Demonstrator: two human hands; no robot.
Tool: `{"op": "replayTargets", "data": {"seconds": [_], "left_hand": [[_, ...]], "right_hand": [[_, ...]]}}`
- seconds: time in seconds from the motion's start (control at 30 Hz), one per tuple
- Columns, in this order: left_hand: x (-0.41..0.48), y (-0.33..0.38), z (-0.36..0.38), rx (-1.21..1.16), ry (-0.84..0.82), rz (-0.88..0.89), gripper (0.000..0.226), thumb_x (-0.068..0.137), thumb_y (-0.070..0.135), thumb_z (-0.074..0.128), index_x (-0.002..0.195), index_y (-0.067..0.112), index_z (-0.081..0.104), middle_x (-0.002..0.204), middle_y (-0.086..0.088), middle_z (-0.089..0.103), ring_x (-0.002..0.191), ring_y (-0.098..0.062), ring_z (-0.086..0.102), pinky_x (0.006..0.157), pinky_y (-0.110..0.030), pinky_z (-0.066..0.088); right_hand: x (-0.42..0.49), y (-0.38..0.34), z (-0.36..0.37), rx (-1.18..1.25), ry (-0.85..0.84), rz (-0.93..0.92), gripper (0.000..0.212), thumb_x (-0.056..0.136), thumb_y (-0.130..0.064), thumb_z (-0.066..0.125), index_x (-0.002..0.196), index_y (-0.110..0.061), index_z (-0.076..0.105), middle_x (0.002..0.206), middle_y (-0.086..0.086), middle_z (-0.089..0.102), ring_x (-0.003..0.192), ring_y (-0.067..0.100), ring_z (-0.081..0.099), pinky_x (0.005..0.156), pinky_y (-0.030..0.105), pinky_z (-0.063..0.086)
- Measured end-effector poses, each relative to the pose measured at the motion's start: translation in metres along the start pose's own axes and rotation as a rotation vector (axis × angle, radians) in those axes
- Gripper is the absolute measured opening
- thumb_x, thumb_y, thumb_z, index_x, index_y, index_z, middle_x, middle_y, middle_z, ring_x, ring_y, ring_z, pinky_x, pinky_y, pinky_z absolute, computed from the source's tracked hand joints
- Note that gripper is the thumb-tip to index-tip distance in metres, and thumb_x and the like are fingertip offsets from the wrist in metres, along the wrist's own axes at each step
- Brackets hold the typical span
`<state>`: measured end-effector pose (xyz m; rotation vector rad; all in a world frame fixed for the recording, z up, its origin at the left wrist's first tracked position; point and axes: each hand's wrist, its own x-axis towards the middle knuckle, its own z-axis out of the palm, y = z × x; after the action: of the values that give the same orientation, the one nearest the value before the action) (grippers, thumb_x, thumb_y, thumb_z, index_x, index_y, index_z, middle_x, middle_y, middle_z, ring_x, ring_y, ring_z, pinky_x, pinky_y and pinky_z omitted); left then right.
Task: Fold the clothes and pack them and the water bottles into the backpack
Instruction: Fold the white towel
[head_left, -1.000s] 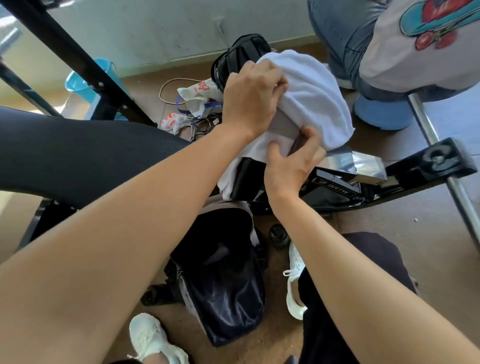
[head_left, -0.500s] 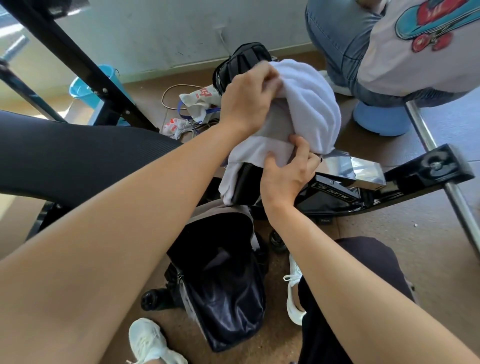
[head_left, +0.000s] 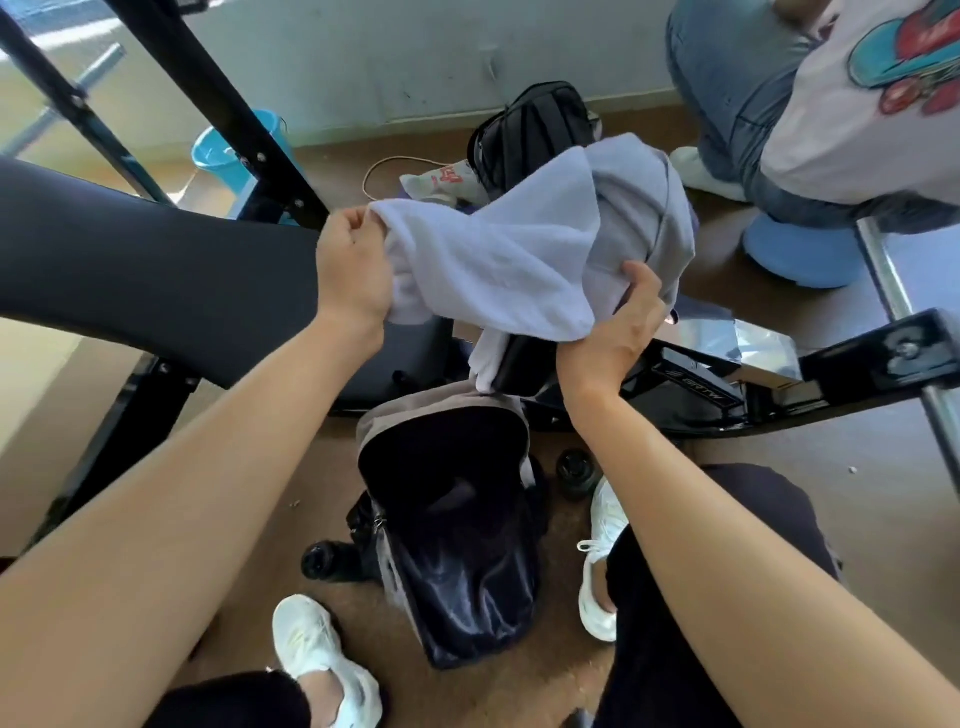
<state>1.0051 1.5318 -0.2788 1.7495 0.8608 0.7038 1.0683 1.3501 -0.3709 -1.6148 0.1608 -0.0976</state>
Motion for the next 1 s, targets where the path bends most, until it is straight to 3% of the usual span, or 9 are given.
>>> {"op": "replayTargets", "data": {"seconds": [0.13,0.33,0.47,0.53,0.63,0.7,0.77,0.87,1.0], "left_hand": [[-0.024,-0.009,-0.046,-0.151,0.073,-0.089,0.015,0.093,0.027,0.058,0.079,0.022,0.062,0.089,-0.004,0.064,0.087,-0.021,0.063,0.077,-0.040,0.053],[-0.073,-0.016,-0.082,-0.210,0.017,-0.129,0.015,0.099,0.024,0.058,0.089,0.019,0.067,0.086,-0.001,0.069,0.083,-0.017,0.068,0.071,-0.034,0.056],[-0.106,-0.022,-0.101,-0.147,-0.096,-0.159,0.015,0.103,0.020,0.057,0.091,0.018,0.065,0.090,-0.005,0.069,0.081,-0.019,0.066,0.071,-0.035,0.055],[-0.122,-0.025,-0.113,-0.143,-0.146,-0.193,0.014,0.103,0.019,0.057,0.091,0.016,0.064,0.091,-0.008,0.068,0.081,-0.021,0.064,0.069,-0.034,0.053],[-0.145,-0.031,-0.132,-0.199,-0.180,-0.228,0.014,0.104,0.019,0.056,0.094,0.013,0.064,0.087,-0.006,0.069,0.075,-0.018,0.065,0.064,-0.029,0.054],[-0.157,-0.037,-0.146,-0.279,-0.182,-0.256,0.016,0.105,0.020,0.054,0.097,0.011,0.064,0.086,-0.006,0.070,0.073,-0.017,0.067,0.063,-0.028,0.056],[-0.166,-0.043,-0.161,-0.371,-0.203,-0.299,0.021,0.107,0.024,0.052,0.102,0.009,0.065,0.089,-0.009,0.071,0.076,-0.019,0.070,0.066,-0.031,0.058],[-0.182,-0.054,-0.181,-0.511,-0.284,-0.362,0.027,0.108,0.028,0.048,0.106,0.006,0.064,0.093,-0.013,0.070,0.080,-0.024,0.070,0.069,-0.034,0.058],[-0.199,-0.071,-0.200,-0.510,-0.360,-0.396,0.030,0.108,0.031,0.047,0.099,0.010,0.067,0.091,-0.012,0.071,0.083,-0.024,0.070,0.073,-0.036,0.058]], "right_hand": [[0.003,0.003,-0.004,-0.045,-0.011,-0.031,0.054,0.082,-0.020,0.070,0.132,-0.027,0.050,0.130,0.002,0.043,0.122,0.022,0.045,0.103,0.036,0.045],[-0.010,0.000,-0.013,-0.221,-0.005,-0.098,0.058,0.084,-0.019,0.071,0.138,-0.021,0.052,0.139,0.008,0.040,0.124,0.029,0.044,0.096,0.023,0.033],[-0.048,-0.010,-0.020,-0.283,-0.026,-0.206,0.049,0.082,-0.021,0.075,0.128,-0.017,0.059,0.130,0.006,0.045,0.119,0.030,0.047,0.096,0.040,0.044],[-0.076,-0.012,-0.028,-0.211,-0.263,-0.224,0.036,0.084,-0.024,0.076,0.118,-0.017,0.064,0.118,-0.004,0.058,0.114,0.021,0.057,0.098,0.042,0.050],[-0.119,-0.017,-0.043,-0.158,-0.869,-0.015,0.028,0.088,-0.034,0.076,0.113,-0.023,0.070,0.111,-0.009,0.072,0.106,0.007,0.067,0.093,0.034,0.052],[-0.140,-0.017,-0.053,-0.243,-1.252,-0.004,0.049,0.084,-0.044,0.078,0.128,-0.031,0.064,0.126,-0.013,0.067,0.120,0.004,0.061,0.100,0.032,0.049],[-0.159,-0.015,-0.061,-0.355,-1.432,-0.136,0.073,0.079,-0.040,0.084,0.143,-0.040,0.048,0.140,-0.017,0.056,0.129,0.003,0.052,0.105,0.028,0.046],[-0.188,-0.008,-0.066,-0.324,-1.284,-0.324,0.068,0.083,-0.021,0.082,0.142,-0.036,0.050,0.124,-0.011,0.062,0.115,0.006,0.059,0.097,0.018,0.047],[-0.214,-0.009,-0.063,-0.198,-1.096,-0.247,0.023,0.098,-0.007,0.059,0.112,-0.020,0.072,0.097,-0.006,0.073,0.092,0.016,0.068,0.079,0.034,0.056]]}}
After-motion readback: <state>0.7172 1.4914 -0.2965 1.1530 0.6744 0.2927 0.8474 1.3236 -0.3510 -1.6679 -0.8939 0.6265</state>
